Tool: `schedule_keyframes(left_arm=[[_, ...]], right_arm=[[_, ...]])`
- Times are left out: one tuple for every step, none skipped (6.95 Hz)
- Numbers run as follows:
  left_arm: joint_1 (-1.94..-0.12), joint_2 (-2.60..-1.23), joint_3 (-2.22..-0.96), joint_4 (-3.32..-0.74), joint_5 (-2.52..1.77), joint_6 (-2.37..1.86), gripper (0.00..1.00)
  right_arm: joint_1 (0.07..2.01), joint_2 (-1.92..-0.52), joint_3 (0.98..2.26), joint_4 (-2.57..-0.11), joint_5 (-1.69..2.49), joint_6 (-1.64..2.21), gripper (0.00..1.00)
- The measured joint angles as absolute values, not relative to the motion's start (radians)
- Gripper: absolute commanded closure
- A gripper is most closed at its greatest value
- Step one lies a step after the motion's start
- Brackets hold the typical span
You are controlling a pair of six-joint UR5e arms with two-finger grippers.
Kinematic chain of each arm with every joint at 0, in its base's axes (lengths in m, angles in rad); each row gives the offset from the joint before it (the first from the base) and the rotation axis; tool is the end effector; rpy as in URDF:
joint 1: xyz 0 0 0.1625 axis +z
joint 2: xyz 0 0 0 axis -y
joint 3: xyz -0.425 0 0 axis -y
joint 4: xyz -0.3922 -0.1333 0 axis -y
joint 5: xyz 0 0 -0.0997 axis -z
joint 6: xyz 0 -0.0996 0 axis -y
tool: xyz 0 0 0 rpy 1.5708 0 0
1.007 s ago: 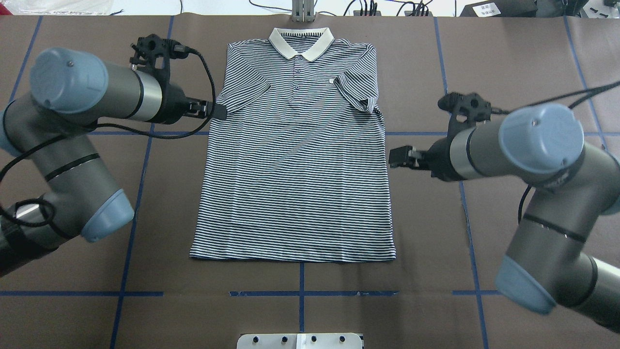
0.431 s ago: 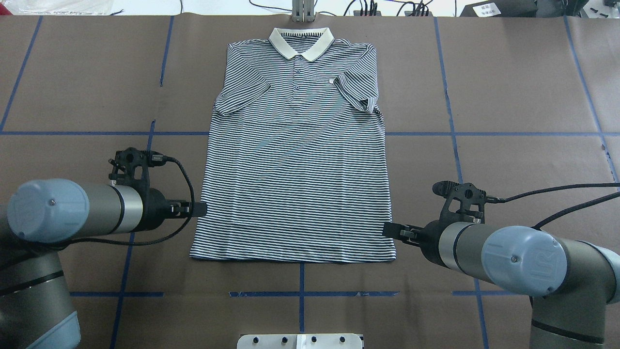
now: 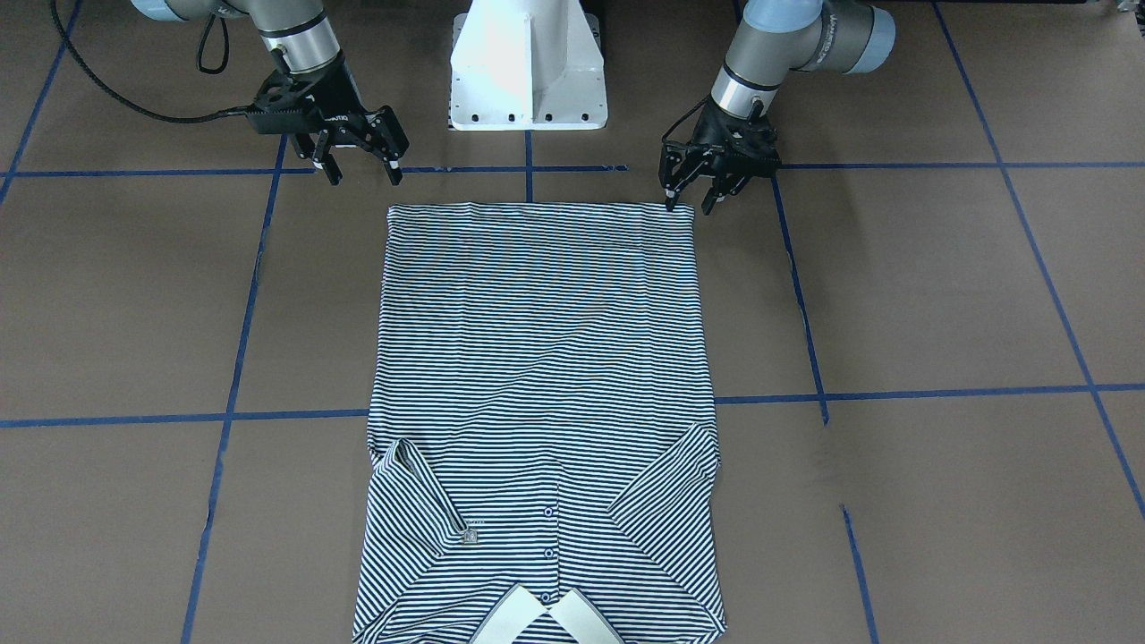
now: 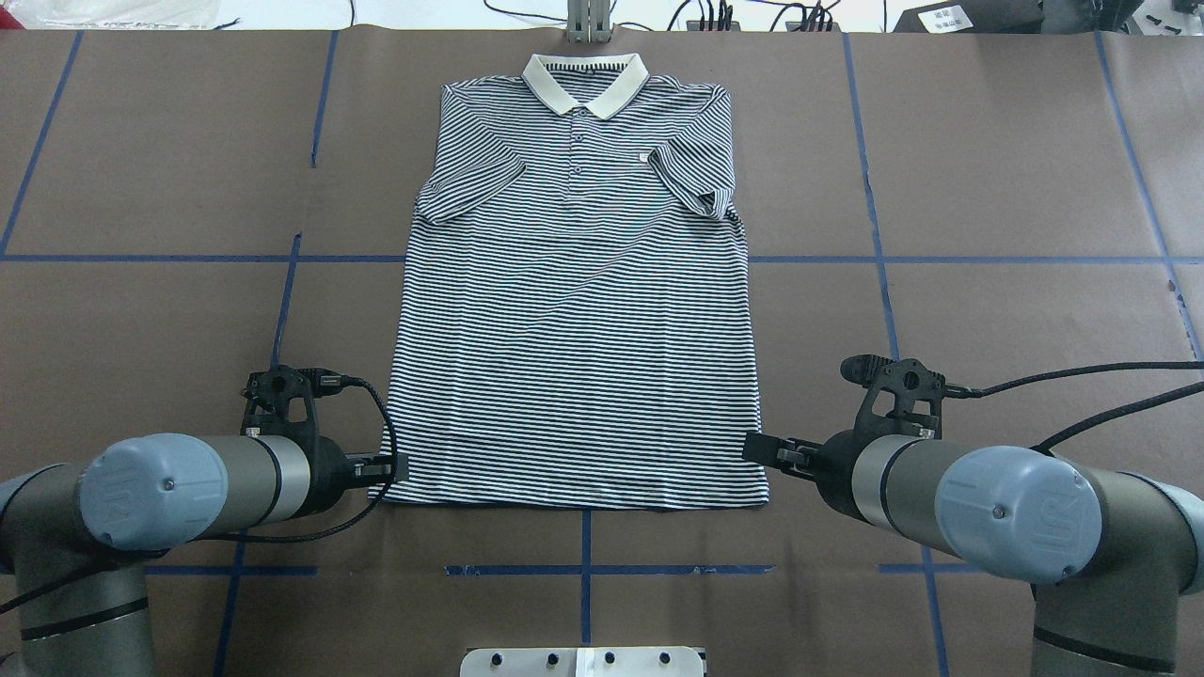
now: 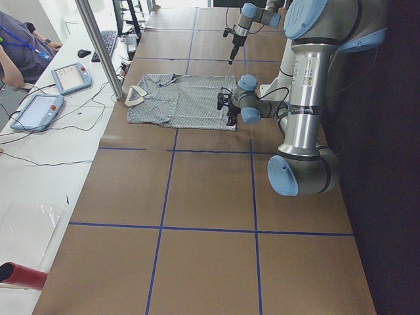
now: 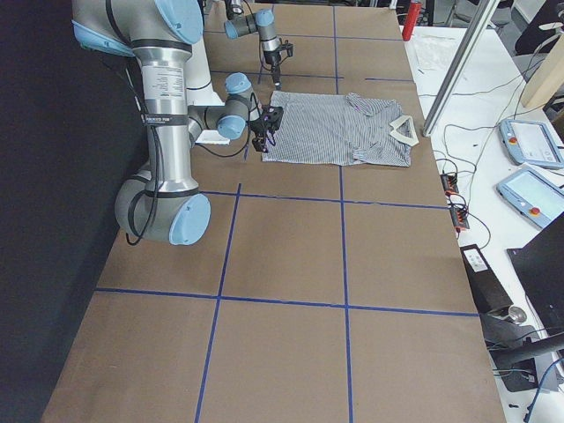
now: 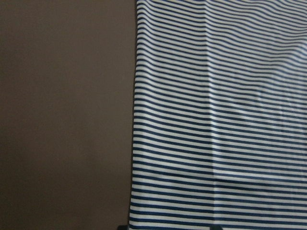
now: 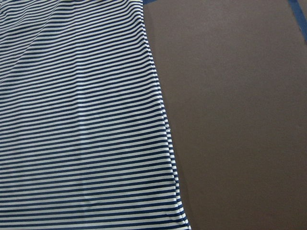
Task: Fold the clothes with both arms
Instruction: 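Lower both grippers to the hem corners nearest the robot, then grasp the hem corners with both grippers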
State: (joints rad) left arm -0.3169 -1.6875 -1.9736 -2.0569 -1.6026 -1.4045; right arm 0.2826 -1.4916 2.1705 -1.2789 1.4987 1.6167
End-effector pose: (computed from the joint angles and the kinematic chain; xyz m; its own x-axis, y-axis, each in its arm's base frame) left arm 0.4606 -0.2880 0.3590 0.5492 -0.0060 -0.8357 0.1978 0.9725 0.1230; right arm -0.4190 -0.2680 0.3137 0.5263 0.2005 0.8263 -0.3598 0.9330 0.0028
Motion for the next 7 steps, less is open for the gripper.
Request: schedule_keyframes(left_arm=[[-0.312,-1.688,-1.961,-2.056,-1.601,-1.405,0.37],[-0.31,-1.689,-1.955,-2.056,-1.6,-1.404,0.4],[-0.308,-1.689,-1.952,-2.056,-1.6,-1.404,0.41],[-0.304,-1.689,-1.951,-2.056,-1.6,-1.404,0.44],[-0.301,-1.689,-1.95,-2.056,-1.6,-1.404,0.45],[-0.299,-1.689,-1.949,-2.056,-1.601,-1.403,0.45],[-0.298,-1.689,-1.946,-2.056,-1.601,-1.403,0.46]], right_arm=[[0.282,-1.491,2.171,-1.278,1.497,1.617,0.02],[0.282,-1.491,2.171,-1.278,1.496,1.617,0.02],[0.282,-1.491,2.171,-1.278,1.496,1.617,0.02],[0.282,-1.491,2.172,-1.278,1.496,1.617,0.02],[0.282,-1.492,2.172,-1.278,1.496,1.617,0.02],[0.282,-1.491,2.172,-1.278,1.496,1.617,0.02],[0.282,-1.492,2.172,-1.278,1.496,1.617,0.02]])
